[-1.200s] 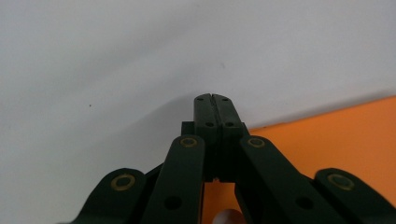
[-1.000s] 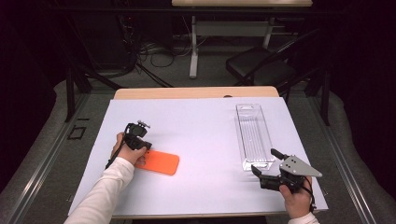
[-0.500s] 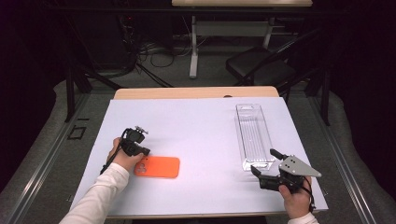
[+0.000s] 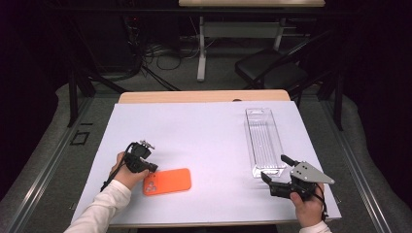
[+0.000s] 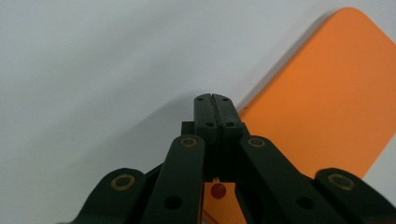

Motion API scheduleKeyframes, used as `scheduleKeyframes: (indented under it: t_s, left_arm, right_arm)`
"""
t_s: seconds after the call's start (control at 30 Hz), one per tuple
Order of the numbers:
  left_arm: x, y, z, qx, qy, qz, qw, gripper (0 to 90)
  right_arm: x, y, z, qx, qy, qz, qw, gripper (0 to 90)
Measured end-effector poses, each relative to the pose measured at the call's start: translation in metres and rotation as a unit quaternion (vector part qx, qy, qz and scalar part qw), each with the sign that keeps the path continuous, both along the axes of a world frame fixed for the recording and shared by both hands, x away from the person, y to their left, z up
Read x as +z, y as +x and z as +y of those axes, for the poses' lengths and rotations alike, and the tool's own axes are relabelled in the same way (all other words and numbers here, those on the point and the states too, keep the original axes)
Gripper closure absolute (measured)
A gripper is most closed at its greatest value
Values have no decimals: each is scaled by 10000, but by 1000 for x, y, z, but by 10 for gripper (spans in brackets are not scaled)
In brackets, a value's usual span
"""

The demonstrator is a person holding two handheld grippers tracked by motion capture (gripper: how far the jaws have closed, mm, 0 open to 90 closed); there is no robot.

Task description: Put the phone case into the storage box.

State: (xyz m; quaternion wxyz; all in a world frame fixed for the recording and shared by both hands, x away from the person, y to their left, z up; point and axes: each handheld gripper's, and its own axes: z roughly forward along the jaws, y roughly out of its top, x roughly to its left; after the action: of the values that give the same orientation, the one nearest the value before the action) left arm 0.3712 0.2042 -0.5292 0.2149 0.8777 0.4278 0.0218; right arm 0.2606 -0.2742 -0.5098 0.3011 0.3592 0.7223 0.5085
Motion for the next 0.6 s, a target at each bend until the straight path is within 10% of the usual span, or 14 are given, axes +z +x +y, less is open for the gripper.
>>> scheduleKeyframes:
  t_s: [0.6]
  left_arm:
    - [6, -18, -11, -362, -86, 1, 9993, 900]
  right_arm:
    - [0, 0, 0, 8, 3, 17, 10000, 108]
